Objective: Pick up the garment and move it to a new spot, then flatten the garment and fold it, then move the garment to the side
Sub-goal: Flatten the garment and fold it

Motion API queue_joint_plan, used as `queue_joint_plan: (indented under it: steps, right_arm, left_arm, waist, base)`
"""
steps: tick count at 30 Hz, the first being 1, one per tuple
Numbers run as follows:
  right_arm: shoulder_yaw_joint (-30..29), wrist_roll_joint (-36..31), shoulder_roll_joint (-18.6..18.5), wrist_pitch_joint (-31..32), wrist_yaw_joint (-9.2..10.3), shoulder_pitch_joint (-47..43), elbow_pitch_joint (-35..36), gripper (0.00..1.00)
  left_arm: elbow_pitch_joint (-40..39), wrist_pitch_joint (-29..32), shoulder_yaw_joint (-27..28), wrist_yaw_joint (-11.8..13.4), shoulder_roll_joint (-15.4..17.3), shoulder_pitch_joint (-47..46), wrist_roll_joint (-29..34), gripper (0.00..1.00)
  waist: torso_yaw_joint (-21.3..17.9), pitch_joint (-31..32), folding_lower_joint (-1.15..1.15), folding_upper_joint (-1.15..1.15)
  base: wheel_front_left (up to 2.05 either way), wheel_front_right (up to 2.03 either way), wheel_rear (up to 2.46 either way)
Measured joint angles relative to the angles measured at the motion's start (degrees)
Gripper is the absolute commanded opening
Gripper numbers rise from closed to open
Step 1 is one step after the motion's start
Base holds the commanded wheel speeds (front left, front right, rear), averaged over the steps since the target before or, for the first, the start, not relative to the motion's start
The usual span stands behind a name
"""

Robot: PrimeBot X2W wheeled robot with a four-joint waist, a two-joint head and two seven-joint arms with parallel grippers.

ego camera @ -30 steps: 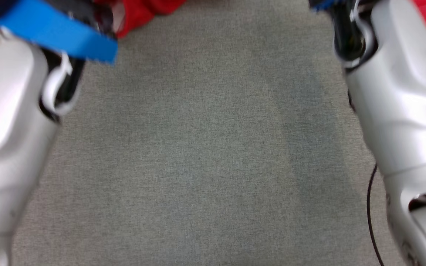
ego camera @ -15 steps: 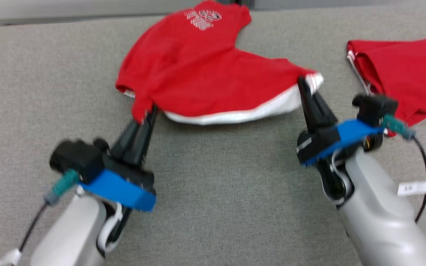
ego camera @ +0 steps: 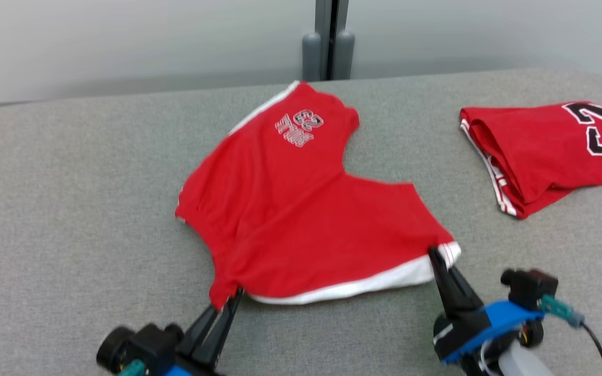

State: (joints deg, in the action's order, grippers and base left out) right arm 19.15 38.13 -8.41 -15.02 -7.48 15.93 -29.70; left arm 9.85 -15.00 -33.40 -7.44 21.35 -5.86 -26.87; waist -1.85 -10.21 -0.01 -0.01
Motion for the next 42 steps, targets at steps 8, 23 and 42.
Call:
queue_joint_plan:
  steps: [8,23,42]
  right_arm:
    - [-1.58,2.48,-1.04,0.08,0.0,-11.13,5.23,0.0]
    - [-5.86,0.55,-1.13,2.87,0.0,-10.0,10.02,0.0]
    - [-4.28,-5.79,0.94,5.95,0.0,26.05,-11.32,0.0]
  left_arm:
    - [-1.29,0.01,-0.62,0.0,0.38,8.48,1.18,0.0]
    - [-2.88,0.0,-1.11,0.0,-1.19,7.75,2.21,0.0]
    - [-1.01,0.0,1.2,0.0,-5.19,-7.45,0.12,0.0]
  waist:
    - [0.62,4.49,0.0,0.0]
    - [1.36,4.53,0.01,0.01]
    - [7.17,-4.9,0.02,0.02]
  base:
    - [0.0,0.0,0.0]
    - [0.0,0.0,0.0]
    - [0.0,0.0,0.0]
